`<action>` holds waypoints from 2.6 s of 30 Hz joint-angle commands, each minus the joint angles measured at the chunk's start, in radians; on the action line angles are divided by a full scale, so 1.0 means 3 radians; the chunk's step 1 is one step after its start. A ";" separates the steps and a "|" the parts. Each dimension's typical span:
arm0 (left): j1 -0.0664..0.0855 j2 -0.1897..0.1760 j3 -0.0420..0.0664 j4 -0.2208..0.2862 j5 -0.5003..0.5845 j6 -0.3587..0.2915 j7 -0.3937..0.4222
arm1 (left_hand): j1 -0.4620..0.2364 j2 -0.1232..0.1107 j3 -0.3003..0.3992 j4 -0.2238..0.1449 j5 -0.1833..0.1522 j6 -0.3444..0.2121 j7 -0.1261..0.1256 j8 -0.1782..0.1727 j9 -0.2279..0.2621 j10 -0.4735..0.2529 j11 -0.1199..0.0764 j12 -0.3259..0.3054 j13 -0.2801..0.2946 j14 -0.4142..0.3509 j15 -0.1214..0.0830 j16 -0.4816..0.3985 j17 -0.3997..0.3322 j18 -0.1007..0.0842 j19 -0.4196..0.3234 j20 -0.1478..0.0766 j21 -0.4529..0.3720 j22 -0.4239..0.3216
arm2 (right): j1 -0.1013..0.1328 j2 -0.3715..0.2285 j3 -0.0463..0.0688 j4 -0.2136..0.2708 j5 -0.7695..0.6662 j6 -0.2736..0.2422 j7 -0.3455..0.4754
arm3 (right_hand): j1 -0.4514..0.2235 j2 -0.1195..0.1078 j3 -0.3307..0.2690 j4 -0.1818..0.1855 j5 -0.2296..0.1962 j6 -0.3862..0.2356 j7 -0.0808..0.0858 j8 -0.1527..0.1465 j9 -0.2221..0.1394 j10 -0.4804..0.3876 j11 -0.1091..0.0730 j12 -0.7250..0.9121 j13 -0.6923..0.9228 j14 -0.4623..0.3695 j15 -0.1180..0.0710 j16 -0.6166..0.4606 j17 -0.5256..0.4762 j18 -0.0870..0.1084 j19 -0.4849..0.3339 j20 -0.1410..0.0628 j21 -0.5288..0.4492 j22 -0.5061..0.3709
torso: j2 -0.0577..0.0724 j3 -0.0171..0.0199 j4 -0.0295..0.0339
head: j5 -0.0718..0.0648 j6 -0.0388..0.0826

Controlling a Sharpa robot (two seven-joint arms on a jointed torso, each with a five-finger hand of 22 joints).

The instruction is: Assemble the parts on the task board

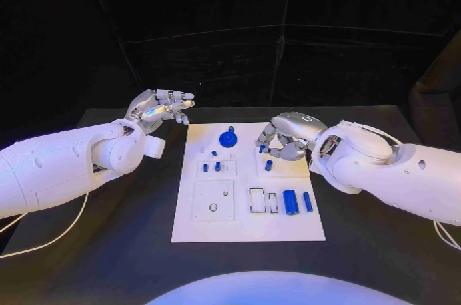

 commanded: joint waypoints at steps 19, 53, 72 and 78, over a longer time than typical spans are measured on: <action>0.0008 0.0084 0.0004 0.0035 0.0015 0.0031 0.0000 | -0.0023 -0.0003 0.0004 -0.0013 0.0013 -0.0017 0.0014 0.0011 -0.0006 -0.0019 0.0004 0.0015 -0.0005 -0.0018 -0.0013 -0.0026 -0.0007 0.0018 -0.0012 -0.0012 -0.0025 -0.0008 | -0.0199 0.0618 -0.0113 -0.0242 -0.0178 0.0176 0.0180 | -0.0063 -0.0004 0.0036 -0.0038 -0.0008 0.0014 0.0008 0.0011 0.0003 0.0022 -0.0001 -0.0014 0.0000 0.0082 -0.0005 0.0035 0.0001 -0.0054 0.0007 -0.0013 0.0036 0.0019 | 0.0009 0.0000 -0.0004 | 0.0310 -0.0111; 0.0008 0.0111 0.0004 0.0032 0.0015 0.0032 -0.0013 | -0.0025 -0.0001 0.0005 -0.0014 0.0014 -0.0022 0.0014 0.0012 -0.0007 -0.0020 0.0005 0.0017 -0.0006 -0.0020 -0.0012 -0.0027 -0.0010 0.0018 -0.0014 -0.0011 -0.0027 -0.0010 | -0.0354 0.0784 -0.0139 -0.0387 -0.0431 0.0459 0.0135 | -0.0095 -0.0002 0.0038 -0.0045 -0.0027 0.0016 0.0008 0.0011 0.0004 0.0021 0.0000 -0.0015 0.0000 0.0083 -0.0004 0.0050 0.0010 -0.0055 0.0005 -0.0012 0.0047 0.0031 | 0.0004 0.0002 -0.0002 | 0.0372 -0.0187; 0.0008 0.0108 0.0004 0.0023 0.0015 0.0039 -0.0019 | -0.0028 -0.0001 0.0005 -0.0014 0.0014 -0.0026 0.0016 0.0012 -0.0008 -0.0024 0.0006 0.0017 -0.0008 -0.0022 -0.0011 -0.0028 -0.0013 0.0017 -0.0015 -0.0010 -0.0029 -0.0011 | -0.0368 0.0821 -0.0146 -0.0410 -0.0467 0.0478 0.0127 | -0.0100 0.0002 0.0040 -0.0048 -0.0025 0.0019 0.0005 0.0013 0.0005 0.0023 -0.0001 -0.0014 0.0000 0.0084 -0.0004 0.0053 0.0011 -0.0056 0.0005 -0.0012 0.0051 0.0036 | 0.0005 0.0000 -0.0002 | 0.0386 -0.0206; 0.0008 0.0109 0.0004 0.0021 0.0015 0.0046 -0.0022 | -0.0028 -0.0001 0.0005 -0.0014 0.0014 -0.0026 0.0016 0.0012 -0.0008 -0.0024 0.0006 0.0017 -0.0008 -0.0022 -0.0011 -0.0028 -0.0013 0.0017 -0.0015 -0.0010 -0.0029 -0.0011 | -0.0372 0.0838 -0.0146 -0.0418 -0.0494 0.0514 0.0108 | -0.0100 0.0002 0.0040 -0.0048 -0.0025 0.0019 0.0005 0.0013 0.0005 0.0023 -0.0001 -0.0014 0.0000 0.0084 -0.0004 0.0053 0.0011 -0.0056 0.0005 -0.0012 0.0051 0.0036 | 0.0006 0.0001 -0.0002 | 0.0385 -0.0208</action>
